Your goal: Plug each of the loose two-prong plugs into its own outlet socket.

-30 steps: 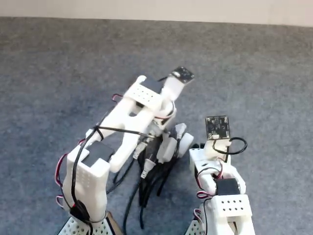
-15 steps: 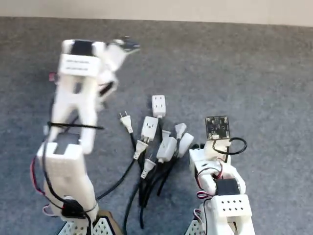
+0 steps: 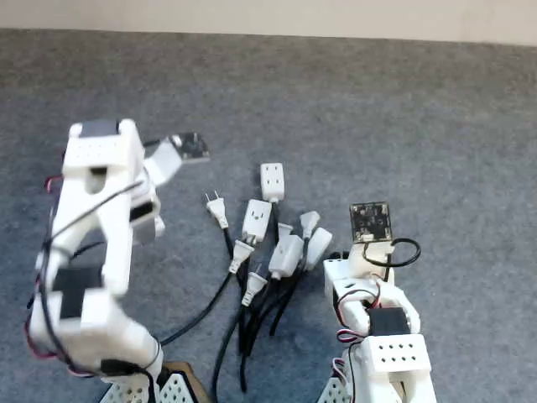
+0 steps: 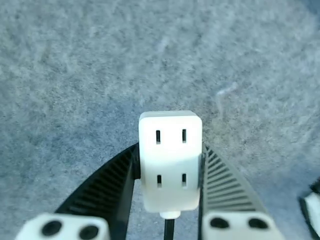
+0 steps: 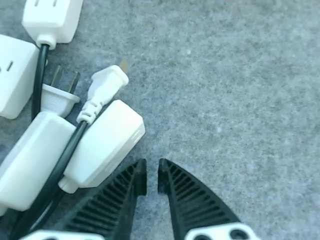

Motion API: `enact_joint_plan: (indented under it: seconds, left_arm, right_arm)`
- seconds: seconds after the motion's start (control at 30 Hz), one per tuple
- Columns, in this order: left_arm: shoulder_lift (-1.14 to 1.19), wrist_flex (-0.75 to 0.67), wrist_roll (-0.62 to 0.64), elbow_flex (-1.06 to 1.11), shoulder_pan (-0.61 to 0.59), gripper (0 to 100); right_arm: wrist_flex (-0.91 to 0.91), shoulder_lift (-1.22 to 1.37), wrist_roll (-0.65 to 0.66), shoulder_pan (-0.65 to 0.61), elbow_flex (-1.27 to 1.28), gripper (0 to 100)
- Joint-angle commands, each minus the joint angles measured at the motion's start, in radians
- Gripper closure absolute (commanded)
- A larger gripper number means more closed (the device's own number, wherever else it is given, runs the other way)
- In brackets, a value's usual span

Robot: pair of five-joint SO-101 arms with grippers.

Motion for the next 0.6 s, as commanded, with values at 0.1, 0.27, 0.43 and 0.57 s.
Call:
enact_joint_plan:
  seconds: [0.1, 0.27, 0.43, 0.57]
  left_arm:
    - [-0.487, -0.333, -0.055, 0.610, 0.031, 99]
    - [-0.668, -0.339, 0.026, 0.789, 0.159, 99]
    - [-0.707, -0.342, 0.140, 0.839, 0.321, 99]
    - [-0.707, -0.342, 0.167, 0.829, 0.334, 94]
  right_arm:
    - [0.076, -0.013, 0.012, -0.031, -0.010, 94.3]
    - [0.111, -0.013, 0.015, -0.085, -0.035, 94.3]
    - [0.113, -0.013, 0.017, -0.085, -0.035, 94.3]
    - [0.114, -0.013, 0.018, -0.087, -0.035, 94.3]
